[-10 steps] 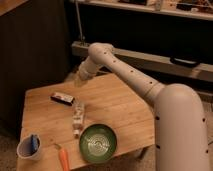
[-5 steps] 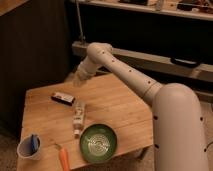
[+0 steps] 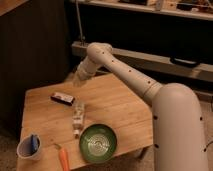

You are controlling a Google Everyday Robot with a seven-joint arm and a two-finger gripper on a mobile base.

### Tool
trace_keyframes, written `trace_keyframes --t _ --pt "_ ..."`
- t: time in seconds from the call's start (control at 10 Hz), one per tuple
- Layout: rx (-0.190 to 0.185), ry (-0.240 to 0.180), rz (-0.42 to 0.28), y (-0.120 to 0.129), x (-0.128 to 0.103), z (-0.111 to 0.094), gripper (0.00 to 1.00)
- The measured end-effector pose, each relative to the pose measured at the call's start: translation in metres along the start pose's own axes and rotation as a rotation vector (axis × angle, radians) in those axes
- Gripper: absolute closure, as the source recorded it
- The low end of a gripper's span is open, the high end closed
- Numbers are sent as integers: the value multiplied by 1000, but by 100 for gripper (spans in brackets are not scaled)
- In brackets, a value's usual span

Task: Push the eraser across the table

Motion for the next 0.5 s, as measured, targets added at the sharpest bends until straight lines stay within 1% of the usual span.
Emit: trace_keyframes --t 0.1,0.2,0.4,0.5 --pt "17 -51 -32 7 7 4 100" --pt "42 -114 -63 15 15 10 100" --pt "87 -268 -120 33 22 15 100" --pt "99 -298 -137 38 29 18 100"
